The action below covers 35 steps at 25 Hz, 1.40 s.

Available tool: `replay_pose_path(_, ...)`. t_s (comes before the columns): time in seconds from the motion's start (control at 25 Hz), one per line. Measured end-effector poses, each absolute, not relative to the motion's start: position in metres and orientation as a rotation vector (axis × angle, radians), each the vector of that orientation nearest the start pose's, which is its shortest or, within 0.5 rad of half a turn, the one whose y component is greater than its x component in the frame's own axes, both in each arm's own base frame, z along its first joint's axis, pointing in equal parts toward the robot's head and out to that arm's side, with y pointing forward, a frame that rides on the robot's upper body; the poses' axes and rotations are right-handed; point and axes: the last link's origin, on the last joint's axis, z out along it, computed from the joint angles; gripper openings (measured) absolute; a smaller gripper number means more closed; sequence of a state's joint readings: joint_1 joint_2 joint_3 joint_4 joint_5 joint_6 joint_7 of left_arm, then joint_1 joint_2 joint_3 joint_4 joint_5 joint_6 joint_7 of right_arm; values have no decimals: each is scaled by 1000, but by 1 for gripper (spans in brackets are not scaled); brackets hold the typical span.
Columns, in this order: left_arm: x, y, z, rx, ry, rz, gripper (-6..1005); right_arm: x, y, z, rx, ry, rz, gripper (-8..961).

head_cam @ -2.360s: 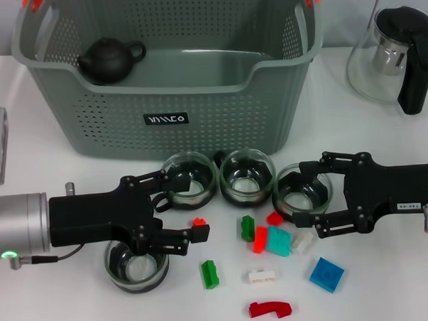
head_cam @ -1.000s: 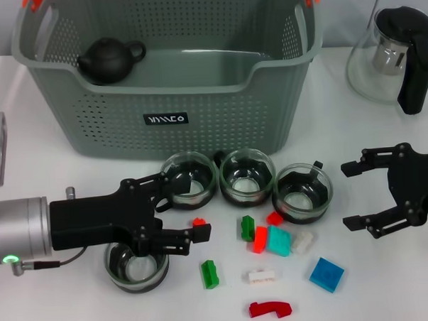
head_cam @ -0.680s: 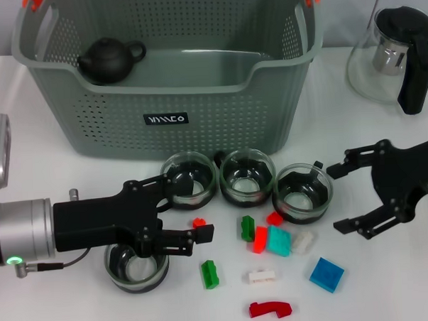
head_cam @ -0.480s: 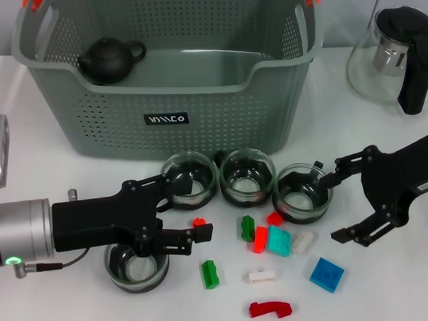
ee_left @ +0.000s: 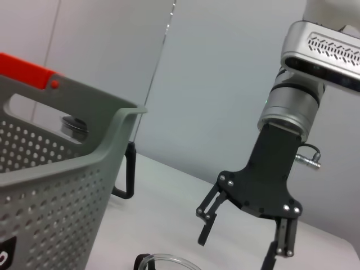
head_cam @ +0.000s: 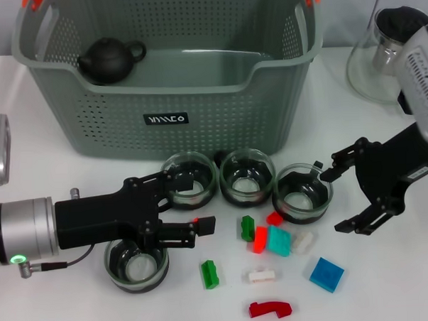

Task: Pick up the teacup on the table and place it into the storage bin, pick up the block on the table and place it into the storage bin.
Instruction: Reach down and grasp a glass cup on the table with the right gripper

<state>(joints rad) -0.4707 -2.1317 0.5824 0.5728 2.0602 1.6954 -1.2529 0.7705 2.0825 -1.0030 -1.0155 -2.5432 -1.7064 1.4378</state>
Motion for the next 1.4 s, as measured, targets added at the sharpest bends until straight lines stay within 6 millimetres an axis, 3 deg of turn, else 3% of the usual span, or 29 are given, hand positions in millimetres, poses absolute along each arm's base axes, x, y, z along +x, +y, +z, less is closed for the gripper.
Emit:
replay_pose_path(0.52,-271,283,-26,-2765,-664,-889,943,187,367,-32,-3090,-275,-608,885)
replay_pose_path(1.4,-274,279,-27,-2758,-681,-889,942,191,370,-57,-3027,-344,-733,842)
